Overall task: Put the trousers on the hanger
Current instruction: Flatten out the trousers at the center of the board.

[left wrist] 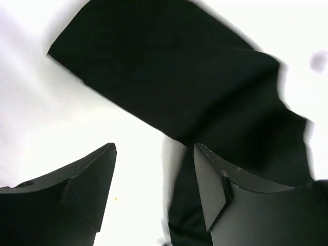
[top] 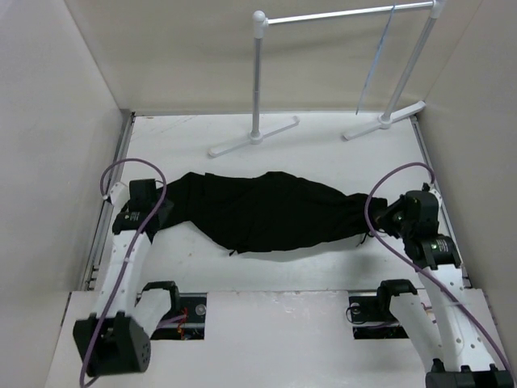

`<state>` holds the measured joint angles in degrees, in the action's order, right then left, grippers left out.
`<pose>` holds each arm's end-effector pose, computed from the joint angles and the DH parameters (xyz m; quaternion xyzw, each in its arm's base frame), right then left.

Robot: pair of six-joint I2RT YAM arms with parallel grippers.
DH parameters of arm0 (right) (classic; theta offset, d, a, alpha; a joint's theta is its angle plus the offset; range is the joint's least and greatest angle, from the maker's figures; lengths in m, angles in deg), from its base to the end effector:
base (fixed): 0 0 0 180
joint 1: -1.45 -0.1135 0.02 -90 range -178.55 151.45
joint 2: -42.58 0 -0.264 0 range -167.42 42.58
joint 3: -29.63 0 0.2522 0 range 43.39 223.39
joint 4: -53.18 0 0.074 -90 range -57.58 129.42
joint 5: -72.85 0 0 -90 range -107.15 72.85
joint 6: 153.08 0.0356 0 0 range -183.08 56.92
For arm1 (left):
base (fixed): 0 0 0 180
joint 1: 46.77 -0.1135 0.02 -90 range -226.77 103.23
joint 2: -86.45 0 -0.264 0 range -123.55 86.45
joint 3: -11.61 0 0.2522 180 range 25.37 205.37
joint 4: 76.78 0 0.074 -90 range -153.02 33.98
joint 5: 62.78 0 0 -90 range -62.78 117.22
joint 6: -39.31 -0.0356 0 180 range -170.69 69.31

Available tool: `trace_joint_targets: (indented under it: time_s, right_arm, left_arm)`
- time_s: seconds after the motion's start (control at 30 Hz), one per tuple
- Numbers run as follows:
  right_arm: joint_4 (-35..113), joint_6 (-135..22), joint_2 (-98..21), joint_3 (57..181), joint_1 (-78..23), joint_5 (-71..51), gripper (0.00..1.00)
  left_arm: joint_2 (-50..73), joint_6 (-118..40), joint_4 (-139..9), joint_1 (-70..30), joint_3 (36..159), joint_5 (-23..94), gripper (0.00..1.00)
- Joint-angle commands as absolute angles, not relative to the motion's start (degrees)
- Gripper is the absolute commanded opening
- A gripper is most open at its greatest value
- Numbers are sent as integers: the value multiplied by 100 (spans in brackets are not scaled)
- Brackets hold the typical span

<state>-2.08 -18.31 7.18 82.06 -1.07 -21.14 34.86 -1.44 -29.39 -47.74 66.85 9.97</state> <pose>0.1320 0.0033 0.2725 0.3382 0.8332 0.1463 0.4122 0.1855 0.0137 0.2618 -0.4392 0.7983 -0.0330 0.4108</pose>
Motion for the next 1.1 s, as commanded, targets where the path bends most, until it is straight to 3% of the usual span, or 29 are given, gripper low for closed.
trace_joint_targets:
  time_s: [0.0,0.17,0.3,0.47,0.53,0.9,1.07]
  right_arm:
    - [311,-2107,690,8479,-228,-2058,6]
    - [365,-2265,637,8452,-386,-2031,7]
    - [435,-2266,585,8443,-439,-1996,7]
    - [523,-2134,462,8408,-430,-1776,7]
    - [523,-2099,391,8522,-360,-1768,6]
    - [997,-1659,-856,11174,-17,-1539,5]
    - [691,-1624,-604,11863,114,-1372,6]
  left_arm:
    - [2881,63,-3917,-5488,6247,2132,60]
    - [2124,441,-4526,-5718,5948,2230,48]
    - [1685,644,-4973,-5823,5719,2169,46]
    - [1104,688,-5484,-6324,5982,2125,16]
    - [1130,705,-5414,-6447,6385,2151,9]
    - [1210,679,-4088,-6571,9258,2116,5]
    - [1227,626,-3482,-7070,10052,1932,5]
